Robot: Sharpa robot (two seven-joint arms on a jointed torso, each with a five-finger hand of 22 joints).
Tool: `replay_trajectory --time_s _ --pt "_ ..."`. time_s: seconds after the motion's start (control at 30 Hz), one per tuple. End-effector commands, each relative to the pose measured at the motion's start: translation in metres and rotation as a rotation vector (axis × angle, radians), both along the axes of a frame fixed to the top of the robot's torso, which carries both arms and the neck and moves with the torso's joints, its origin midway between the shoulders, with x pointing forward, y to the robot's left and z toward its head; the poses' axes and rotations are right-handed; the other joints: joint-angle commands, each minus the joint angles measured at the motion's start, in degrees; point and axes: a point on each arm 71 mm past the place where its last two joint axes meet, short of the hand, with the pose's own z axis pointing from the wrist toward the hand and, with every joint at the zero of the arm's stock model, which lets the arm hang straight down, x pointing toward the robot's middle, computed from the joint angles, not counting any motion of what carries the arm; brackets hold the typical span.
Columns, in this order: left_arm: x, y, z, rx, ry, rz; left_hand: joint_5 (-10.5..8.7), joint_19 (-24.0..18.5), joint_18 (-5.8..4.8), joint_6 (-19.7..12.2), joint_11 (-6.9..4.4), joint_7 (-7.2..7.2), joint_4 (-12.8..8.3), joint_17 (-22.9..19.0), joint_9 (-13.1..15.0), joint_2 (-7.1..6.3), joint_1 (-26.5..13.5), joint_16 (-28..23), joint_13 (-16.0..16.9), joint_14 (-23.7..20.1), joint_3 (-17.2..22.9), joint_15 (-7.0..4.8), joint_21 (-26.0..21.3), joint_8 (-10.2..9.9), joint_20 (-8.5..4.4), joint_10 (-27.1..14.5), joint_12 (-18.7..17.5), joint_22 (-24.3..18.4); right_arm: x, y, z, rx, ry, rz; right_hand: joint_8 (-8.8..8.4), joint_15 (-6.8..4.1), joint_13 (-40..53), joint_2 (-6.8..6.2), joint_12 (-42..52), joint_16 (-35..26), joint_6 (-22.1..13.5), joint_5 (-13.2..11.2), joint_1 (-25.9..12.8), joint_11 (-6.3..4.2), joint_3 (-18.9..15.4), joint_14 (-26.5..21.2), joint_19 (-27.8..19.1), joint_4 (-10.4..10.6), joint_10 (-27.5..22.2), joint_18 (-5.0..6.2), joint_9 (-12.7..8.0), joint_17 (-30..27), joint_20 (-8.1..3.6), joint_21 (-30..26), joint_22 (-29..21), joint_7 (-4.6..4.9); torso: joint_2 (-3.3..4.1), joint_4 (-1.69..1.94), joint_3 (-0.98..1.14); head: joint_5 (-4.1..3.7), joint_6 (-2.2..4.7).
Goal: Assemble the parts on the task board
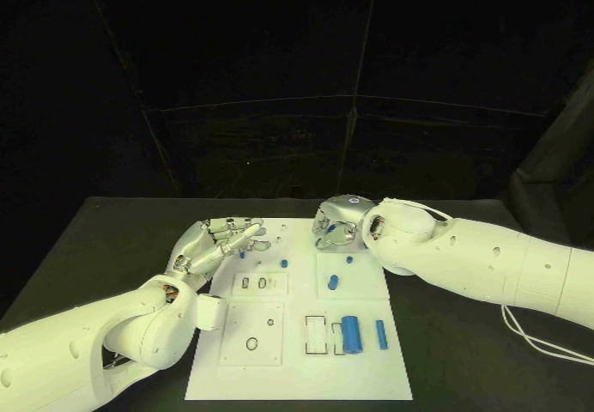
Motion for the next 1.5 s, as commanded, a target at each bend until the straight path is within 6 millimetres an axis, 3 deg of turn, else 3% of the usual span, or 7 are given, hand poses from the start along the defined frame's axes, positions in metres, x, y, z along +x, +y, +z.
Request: replay_trajectory --time_s 0.03,0.27,0.5,0.73,1.07,1.37,1.5 --pt "0.0 -0.001 0.001 -0.003 -0.01 -0.017 -0.09 0.0 0.75 0.0 0.31 0.21 -0.4 0.1 -0.1 -0.27 -0.3 -0.2 0.0 -0.2 -0.1 0.25 -0.3 -0.2 0.34 0.1 -0.4 -0.1 0.001 0.001 -0.002 -0.052 0.02 0.006 -0.27 0.11 0.0 0.16 0.3 0.2 -0.4 -0.3 0.6 -0.19 0.5 1.8 -0.5 0.1 0.2 0.71 -0.1 -0.1 -0.03 0.5 0.1 -0.07 0.22 0.06 0.03 0.12 -0.03" --pt "0.0 0.001 0.001 0.0 -0.009 -0.013 -0.09 0.0 0.74 0.0 0.36 0.25 -0.4 0.1 -0.1 -0.24 -0.4 -0.3 0.0 -0.2 -0.1 0.29 -0.4 -0.3 0.38 0.1 -0.5 -0.2 0.0 0.001 -0.004 -0.077 0.037 0.006 -0.06 0.0 0.0 0.65 0.7 1.2 0.3 -0.3 0.7 -0.35 1.2 1.7 -0.9 0.1 1.3 0.72 0.0 1.1 -0.07 1.4 0.7 -0.07 0.37 0.15 0.06 0.29 -0.39" --pt "0.001 0.003 0.001 0.002 -0.008 -0.009 -0.09 0.0 0.75 0.0 0.38 0.27 -0.4 0.2 -0.1 -0.11 -0.6 -0.4 0.0 -0.3 -0.2 0.32 -0.5 -0.3 0.42 0.1 -0.6 -0.2 0.0 0.004 -0.003 -0.073 0.033 0.018 0.94 -0.73 0.0 2.11 1.0 2.6 4.1 -0.3 1.9 -1.02 4.9 1.6 -1.6 0.0 4.6 0.76 0.4 2.5 -0.33 3.3 1.9 -0.44 0.51 0.14 0.07 0.42 -0.53" --pt "0.002 0.003 0.001 0.003 -0.006 -0.01 -0.09 0.0 0.75 0.0 0.37 0.26 -0.4 0.2 0.0 -0.06 -0.6 -0.4 0.0 -0.3 -0.2 0.32 -0.5 -0.3 0.43 0.1 -0.6 -0.2 0.001 0.004 -0.001 -0.046 -0.001 0.018 0.46 -0.82 0.0 1.69 0.2 3.1 5.2 -0.6 1.5 -1.11 8.7 1.4 -2.5 0.0 5.8 0.73 0.2 2.9 -0.36 4.8 2.8 -0.38 0.63 0.16 0.06 0.58 -0.58" --pt "0.002 0.005 0.0 0.006 -0.004 -0.007 -0.08 0.0 0.76 0.1 0.37 0.25 -0.4 0.2 0.0 0.01 -0.6 -0.5 0.0 -0.3 -0.2 0.32 -0.5 -0.4 0.44 0.1 -0.6 -0.3 -0.006 0.011 0.021 0.146 -0.156 0.046 -0.07 -0.59 0.0 0.11 -0.2 3.7 5.5 0.0 -0.3 -0.99 13.6 1.3 -3.4 0.2 5.9 0.76 0.1 3.5 -0.18 6.5 3.8 -0.07 0.7 0.15 0.04 0.71 -0.32" --pt "0.003 0.003 0.0 0.005 0.002 -0.016 -0.09 0.0 0.76 0.1 0.36 0.24 -0.4 0.3 0.0 0.08 -0.6 -0.5 0.0 -0.3 -0.2 0.33 -0.6 -0.4 0.45 0.2 -0.6 -0.3 0.008 0.025 0.023 0.178 -0.165 0.009 -0.29 -0.33 -0.1 -1.24 -0.3 3.8 5.0 -0.8 -2.1 -0.62 17.2 1.1 -4.0 0.7 4.9 0.76 0.0 3.3 0.11 7.3 4.3 0.22 0.95 0.48 -0.03 0.38 0.03" --pt "0.003 0.003 0.0 0.005 0.004 -0.019 -0.09 0.0 0.76 0.1 0.36 0.24 -0.4 0.3 0.0 0.08 -0.6 -0.5 0.0 -0.3 -0.2 0.33 -0.6 -0.4 0.45 0.2 -0.6 -0.3 0.013 0.033 0.021 0.173 -0.157 0.005 -0.28 -0.28 -0.1 -1.46 -0.3 3.8 4.9 -1.0 -2.3 -0.57 17.9 1.1 -4.1 0.8 4.7 0.77 0.0 3.2 0.16 7.5 4.3 0.25 1.0 0.35 -0.01 0.73 0.08"
